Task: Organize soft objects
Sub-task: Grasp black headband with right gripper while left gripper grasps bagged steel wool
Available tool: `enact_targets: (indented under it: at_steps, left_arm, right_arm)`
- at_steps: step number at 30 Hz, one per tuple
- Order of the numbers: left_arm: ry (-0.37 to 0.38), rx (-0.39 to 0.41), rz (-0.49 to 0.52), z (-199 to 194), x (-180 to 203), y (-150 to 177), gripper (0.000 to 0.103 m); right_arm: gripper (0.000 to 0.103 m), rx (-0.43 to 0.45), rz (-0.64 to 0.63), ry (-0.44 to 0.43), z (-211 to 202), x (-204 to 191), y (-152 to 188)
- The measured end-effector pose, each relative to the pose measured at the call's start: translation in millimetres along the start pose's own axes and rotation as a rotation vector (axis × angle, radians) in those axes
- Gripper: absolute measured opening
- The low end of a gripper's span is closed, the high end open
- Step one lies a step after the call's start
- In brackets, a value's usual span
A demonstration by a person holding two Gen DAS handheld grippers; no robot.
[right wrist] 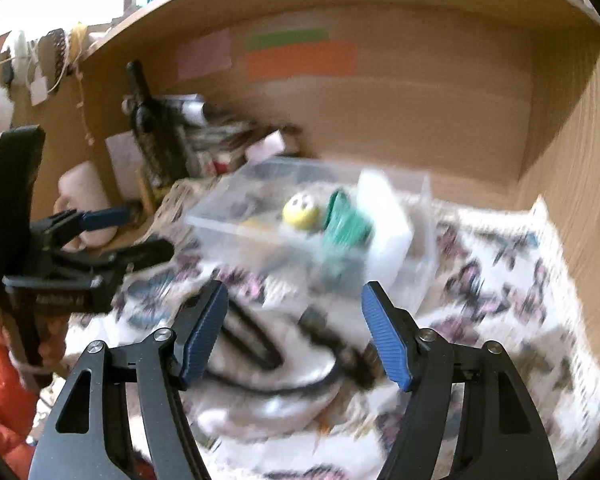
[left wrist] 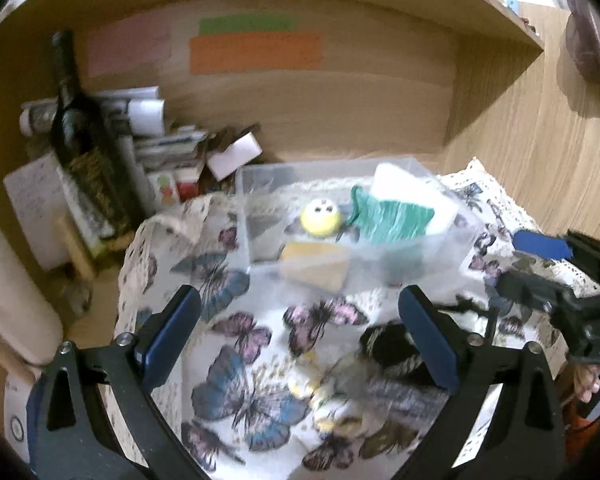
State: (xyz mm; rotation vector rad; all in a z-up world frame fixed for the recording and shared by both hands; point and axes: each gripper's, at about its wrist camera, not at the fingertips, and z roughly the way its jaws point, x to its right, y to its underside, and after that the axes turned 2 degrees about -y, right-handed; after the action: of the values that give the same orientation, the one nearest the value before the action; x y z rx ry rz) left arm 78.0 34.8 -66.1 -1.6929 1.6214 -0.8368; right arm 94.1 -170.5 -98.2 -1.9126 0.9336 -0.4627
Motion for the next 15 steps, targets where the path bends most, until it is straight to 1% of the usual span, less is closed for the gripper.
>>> enact_targets:
  at_steps: [2,5,7,11,13,15]
  left_arm:
    - [0.006,-0.019,-0.022,-0.2,-5.1,8.8,0.100]
    - [0.018,-0.053,-0.061,1.0,-10.8,23.2,0.100]
    - [0.007,-0.076,-0.065,2.8,-11.2,33.7,0.100]
    - [-0.034,-0.099,-0.039,5.6,-7.8,46.2,0.100]
    - [-0.025,-0.110,-0.042,5.8,-7.1,52.3,0.100]
    - [-0.013,-0.117,-0.053,5.6,-7.5,55.5,0.100]
  right_arm:
    - [0.066,-0.029,0.010,-0.015,2.0,-2.7,12.9]
    - [0.066,-0.065,0.019,-0.008,6.0,-6.4,28.4]
    - [0.066,-0.091,0.022,-0.014,9.1,-8.5,35.8]
    - [0.066,-0.112,0.017,-0.039,10.7,-12.7,40.8]
    - [0.066,-0.114,0.013,-0.059,12.3,-16.7,41.4]
    - [0.066,-0.109,-0.006,-0.040,16.5,-21.9,40.0]
